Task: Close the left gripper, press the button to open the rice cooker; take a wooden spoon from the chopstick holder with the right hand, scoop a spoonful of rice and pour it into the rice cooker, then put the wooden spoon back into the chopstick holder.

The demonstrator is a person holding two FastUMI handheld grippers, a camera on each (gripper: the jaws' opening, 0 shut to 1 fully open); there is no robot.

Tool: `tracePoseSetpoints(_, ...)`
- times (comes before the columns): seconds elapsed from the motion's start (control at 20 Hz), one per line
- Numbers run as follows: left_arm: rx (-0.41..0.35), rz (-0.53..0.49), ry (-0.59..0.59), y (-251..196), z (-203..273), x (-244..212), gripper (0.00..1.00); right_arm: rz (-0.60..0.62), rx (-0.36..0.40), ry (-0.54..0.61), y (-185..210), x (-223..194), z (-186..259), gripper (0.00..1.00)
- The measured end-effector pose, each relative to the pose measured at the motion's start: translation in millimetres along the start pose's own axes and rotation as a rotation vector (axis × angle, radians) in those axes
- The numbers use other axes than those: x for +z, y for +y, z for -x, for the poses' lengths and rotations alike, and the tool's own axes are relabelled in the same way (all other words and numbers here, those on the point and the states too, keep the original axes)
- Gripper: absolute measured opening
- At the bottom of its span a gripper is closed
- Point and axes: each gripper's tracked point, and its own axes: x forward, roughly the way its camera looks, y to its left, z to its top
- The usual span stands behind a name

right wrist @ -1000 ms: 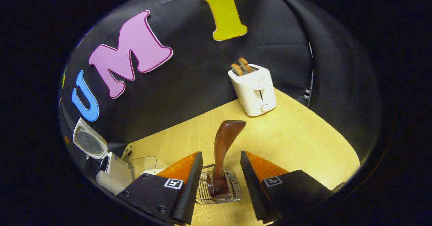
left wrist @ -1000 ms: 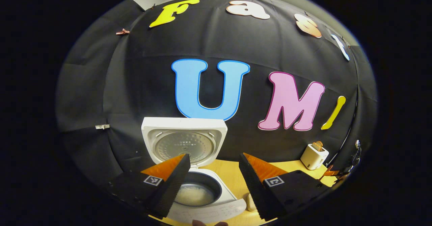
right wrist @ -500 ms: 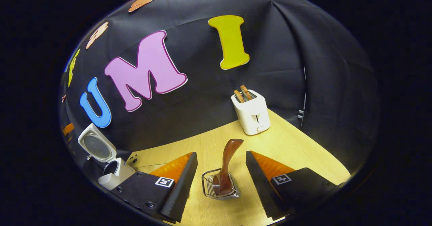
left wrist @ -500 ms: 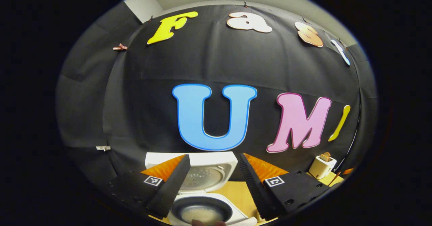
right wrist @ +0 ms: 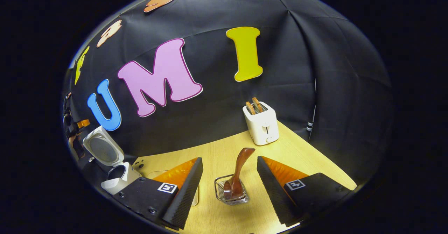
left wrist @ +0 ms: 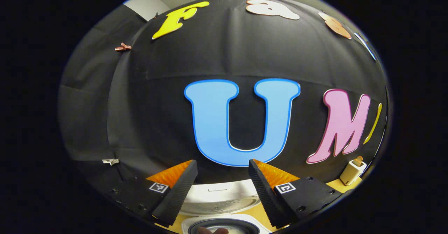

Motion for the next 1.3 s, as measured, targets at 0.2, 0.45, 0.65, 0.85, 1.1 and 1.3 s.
tracePoseSetpoints(0.2,0.022,-0.017,0.084,1.9,-11.3,-28.4,0.95,0.006,-0.006,0.002,-1.4,0.3,3.0,0.96)
tracePoseSetpoints(0.45,0.029,-0.031,0.097,-2.0,3.1,-36.6,0.98,0.006,-0.011,0.012,-1.6,-0.4,-0.6,0.96)
tracePoseSetpoints(0.65,0.023,-0.035,0.114,-11.3,36.5,-48.5,0.99,0.006,-0.004,0.008,-0.5,0.9,-4.4,0.96)
tracePoseSetpoints(0.85,0.019,-0.014,0.17,-22.7,77.5,-71.5,0.98,-0.003,-0.014,0.005,-8.2,-1.9,-5.9,0.96)
tracePoseSetpoints(1.1,0.002,-0.006,0.213,-36.1,124.5,-112.8,0.98,-0.014,-0.035,-0.006,-22.5,4.1,-6.9,0.96)
tracePoseSetpoints(1.3,0.001,-0.007,0.248,-43.2,146.4,-146.0,0.98,-0.029,-0.03,-0.016,-26.4,6.0,-5.6,0.96)
